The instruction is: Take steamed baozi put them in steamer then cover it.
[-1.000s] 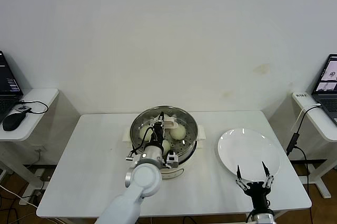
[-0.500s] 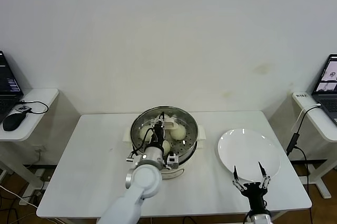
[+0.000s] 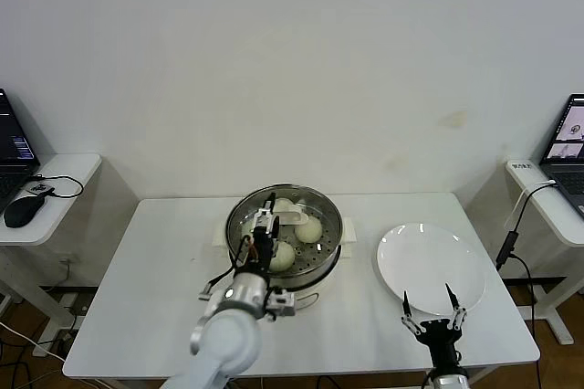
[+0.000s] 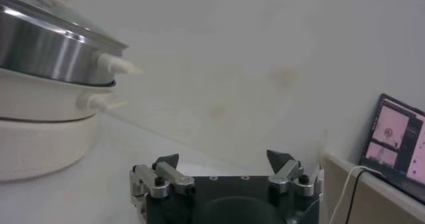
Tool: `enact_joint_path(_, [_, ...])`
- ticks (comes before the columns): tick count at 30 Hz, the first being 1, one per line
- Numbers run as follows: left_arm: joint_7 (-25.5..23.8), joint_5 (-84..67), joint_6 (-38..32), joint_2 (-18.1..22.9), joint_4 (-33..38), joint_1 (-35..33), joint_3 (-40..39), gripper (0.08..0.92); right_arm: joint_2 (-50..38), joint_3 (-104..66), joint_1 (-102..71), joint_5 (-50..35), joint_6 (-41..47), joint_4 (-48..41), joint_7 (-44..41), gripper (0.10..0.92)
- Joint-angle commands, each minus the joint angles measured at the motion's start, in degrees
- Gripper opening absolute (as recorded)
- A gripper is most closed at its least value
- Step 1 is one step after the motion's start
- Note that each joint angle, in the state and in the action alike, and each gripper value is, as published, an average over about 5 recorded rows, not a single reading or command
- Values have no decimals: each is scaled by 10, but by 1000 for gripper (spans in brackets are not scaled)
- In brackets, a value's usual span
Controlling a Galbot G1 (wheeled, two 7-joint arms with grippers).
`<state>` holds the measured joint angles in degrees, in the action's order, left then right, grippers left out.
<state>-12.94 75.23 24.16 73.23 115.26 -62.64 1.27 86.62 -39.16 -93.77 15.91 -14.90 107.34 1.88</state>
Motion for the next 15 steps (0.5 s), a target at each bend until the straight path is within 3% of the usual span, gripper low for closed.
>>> enact_joint_path(1, [170,-307,-64,-55,182,-246,152,762,-10,6,-4,-16,0,2,-3,823])
enact_joint_path(4, [243,-542,-186,-52,143,-307,250,809,-13,13,-4,-28,1,1,-6,823])
enact_joint_path(7, [257,-725,-283,-40,101,-340,317,821,-11,22,-4,-36,1,-1,-9,823])
enact_joint_path(15, [252,-946,-294,-48,71,-392,339,823,-28,24,-34,-83,-7,5,-30,823])
